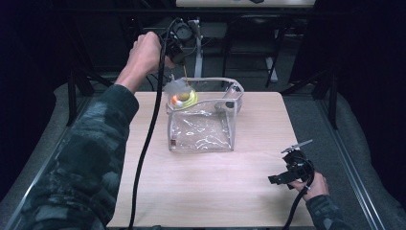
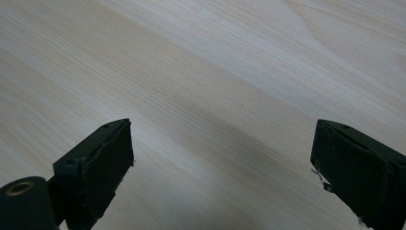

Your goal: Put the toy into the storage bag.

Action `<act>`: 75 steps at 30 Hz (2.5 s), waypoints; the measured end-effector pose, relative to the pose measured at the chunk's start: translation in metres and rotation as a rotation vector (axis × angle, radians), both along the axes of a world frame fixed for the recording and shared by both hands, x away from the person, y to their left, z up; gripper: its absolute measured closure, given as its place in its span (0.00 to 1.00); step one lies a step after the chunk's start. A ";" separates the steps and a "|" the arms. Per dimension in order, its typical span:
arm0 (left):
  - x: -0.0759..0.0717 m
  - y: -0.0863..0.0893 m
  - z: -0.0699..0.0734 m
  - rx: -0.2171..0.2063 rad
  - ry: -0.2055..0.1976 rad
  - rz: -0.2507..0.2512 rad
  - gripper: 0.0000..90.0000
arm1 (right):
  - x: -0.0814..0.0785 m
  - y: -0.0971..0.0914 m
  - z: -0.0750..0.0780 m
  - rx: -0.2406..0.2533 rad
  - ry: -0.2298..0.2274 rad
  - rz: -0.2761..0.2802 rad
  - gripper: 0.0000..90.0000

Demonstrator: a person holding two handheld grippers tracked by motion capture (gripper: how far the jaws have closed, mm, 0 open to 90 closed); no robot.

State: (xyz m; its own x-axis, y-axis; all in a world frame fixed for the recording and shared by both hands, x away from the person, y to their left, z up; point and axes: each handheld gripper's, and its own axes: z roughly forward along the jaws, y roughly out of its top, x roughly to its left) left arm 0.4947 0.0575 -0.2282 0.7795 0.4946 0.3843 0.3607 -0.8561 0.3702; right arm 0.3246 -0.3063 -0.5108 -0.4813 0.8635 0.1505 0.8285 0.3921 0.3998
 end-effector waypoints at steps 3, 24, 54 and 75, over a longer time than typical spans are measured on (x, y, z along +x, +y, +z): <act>0.001 0.000 -0.003 0.006 0.018 0.000 0.98 | 0.000 0.000 0.000 0.000 0.001 0.000 0.08; 0.006 -0.005 -0.037 0.077 0.159 0.020 0.98 | 0.000 0.001 -0.001 0.001 -0.004 -0.003 0.08; 0.016 -0.013 -0.098 0.152 0.308 0.084 0.97 | 0.000 0.000 -0.001 -0.004 0.004 0.001 0.08; 0.011 0.004 -0.093 0.069 0.288 0.114 0.87 | -0.001 0.001 -0.001 -0.014 0.004 -0.004 0.08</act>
